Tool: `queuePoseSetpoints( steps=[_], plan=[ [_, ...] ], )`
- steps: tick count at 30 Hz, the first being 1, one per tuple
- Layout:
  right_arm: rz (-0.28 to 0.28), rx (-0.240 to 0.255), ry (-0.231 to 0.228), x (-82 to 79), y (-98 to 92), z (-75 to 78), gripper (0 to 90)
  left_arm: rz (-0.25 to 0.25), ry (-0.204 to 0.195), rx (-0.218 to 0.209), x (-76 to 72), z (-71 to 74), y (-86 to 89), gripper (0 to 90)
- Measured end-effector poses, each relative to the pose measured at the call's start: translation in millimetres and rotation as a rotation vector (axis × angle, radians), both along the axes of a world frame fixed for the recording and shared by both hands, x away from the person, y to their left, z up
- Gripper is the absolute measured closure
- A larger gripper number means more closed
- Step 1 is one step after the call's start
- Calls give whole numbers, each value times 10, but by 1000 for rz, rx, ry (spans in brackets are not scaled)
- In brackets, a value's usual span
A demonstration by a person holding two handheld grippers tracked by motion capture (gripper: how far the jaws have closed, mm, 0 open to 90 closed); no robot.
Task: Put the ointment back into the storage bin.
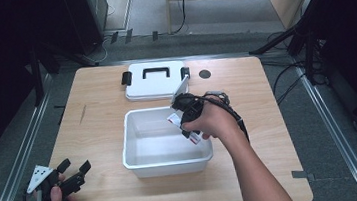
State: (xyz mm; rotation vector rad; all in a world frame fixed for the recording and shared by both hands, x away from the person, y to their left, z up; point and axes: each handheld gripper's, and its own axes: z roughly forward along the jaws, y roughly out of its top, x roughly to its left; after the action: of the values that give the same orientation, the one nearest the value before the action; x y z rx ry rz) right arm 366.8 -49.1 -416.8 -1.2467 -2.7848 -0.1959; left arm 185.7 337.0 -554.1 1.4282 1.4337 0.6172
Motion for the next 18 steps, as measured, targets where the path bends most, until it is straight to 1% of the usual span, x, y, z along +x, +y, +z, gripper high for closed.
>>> queuePoseSetpoints(
  steps=[1,2,4,6,7,8,9,10,11,13,15,17,18],
  plan=[
    [5,-3,-1,3,-2,-22,711,0,0,0,0,0,-1,169],
    [18,-14,-15,-3,11,-62,711,-1,1,1,-1,1,1,169],
    [29,-18,-27,-11,28,-100,711,0,0,1,0,0,0,169],
    [34,-21,-31,-15,39,-117,711,-1,2,2,0,1,0,169],
    [57,-31,-46,-23,63,-147,711,-1,2,2,0,1,0,169],
    [64,-34,-57,-29,78,-156,711,0,2,2,0,1,-2,169],
    [64,-34,-57,-29,78,-156,711,0,2,2,0,1,-2,169],
    [107,-36,-93,-42,113,-177,710,0,1,3,0,1,-2,169],
    [107,-36,-93,-42,113,-177,710,0,1,3,0,1,-2,169],
    [131,-32,-103,-65,150,-222,710,-2,2,3,-1,1,1,169],
    [137,-34,-107,-71,165,-244,709,-1,2,3,-1,1,0,169],
    [140,-41,-105,-75,187,-299,708,-2,2,2,-1,1,0,169],
    [148,-53,-107,-73,192,-321,707,1,0,-2,0,0,0,169]
  ],
)
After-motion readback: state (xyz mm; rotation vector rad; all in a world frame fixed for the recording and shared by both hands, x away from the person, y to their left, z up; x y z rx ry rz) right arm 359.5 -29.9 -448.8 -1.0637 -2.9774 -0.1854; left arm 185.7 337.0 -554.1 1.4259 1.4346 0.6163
